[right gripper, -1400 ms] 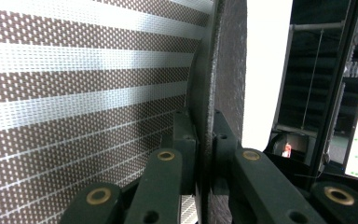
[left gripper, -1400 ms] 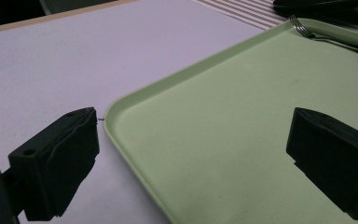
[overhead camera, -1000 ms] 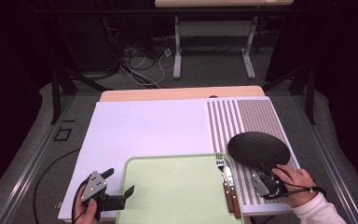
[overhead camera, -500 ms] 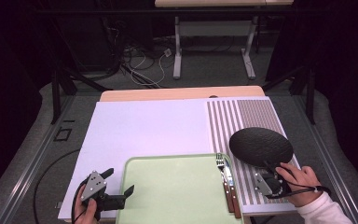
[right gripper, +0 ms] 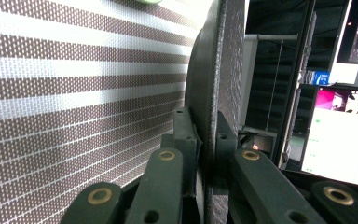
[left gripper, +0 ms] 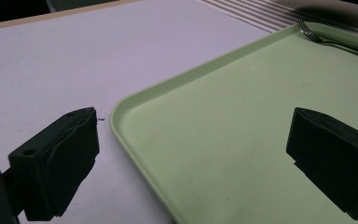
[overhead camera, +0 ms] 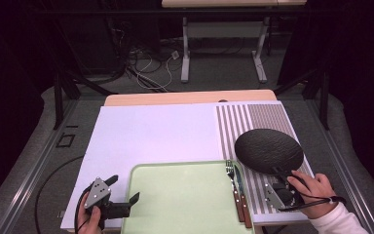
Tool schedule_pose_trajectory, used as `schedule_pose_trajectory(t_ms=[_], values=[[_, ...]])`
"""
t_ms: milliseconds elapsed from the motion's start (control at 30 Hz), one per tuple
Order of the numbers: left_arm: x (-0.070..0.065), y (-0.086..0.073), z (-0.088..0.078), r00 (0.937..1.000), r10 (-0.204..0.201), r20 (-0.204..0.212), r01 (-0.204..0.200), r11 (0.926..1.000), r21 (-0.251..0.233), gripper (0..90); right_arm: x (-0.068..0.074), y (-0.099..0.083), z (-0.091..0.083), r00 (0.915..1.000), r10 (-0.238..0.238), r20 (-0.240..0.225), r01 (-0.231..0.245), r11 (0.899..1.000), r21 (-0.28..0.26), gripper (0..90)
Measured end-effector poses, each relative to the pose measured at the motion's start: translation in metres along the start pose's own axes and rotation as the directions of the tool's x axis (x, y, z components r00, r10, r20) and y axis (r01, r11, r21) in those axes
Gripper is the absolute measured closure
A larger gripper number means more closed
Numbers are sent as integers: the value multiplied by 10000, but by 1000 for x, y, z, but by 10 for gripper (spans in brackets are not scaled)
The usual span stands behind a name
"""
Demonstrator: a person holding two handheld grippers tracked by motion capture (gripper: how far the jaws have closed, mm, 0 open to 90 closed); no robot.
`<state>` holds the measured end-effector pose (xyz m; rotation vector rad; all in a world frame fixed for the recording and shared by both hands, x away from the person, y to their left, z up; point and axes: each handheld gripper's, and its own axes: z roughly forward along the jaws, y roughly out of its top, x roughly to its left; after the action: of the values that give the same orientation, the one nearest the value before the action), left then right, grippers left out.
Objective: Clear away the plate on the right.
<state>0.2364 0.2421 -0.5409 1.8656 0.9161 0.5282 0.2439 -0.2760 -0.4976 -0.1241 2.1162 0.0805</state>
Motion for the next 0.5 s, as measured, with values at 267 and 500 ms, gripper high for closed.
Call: schedule_pose_trajectory(t_ms=[267, 500], values=[[3, 1, 0, 10000, -22, -36, 22, 10000, -54, 28, -4, 8, 5, 9988, -146, 465, 163, 9992, -363, 849], [4, 0, -2, 9999, -88, -53, 87, 9999, -105, 28, -11, 25, 4, 9962, -438, 751, 493, 9961, -734, 848]])
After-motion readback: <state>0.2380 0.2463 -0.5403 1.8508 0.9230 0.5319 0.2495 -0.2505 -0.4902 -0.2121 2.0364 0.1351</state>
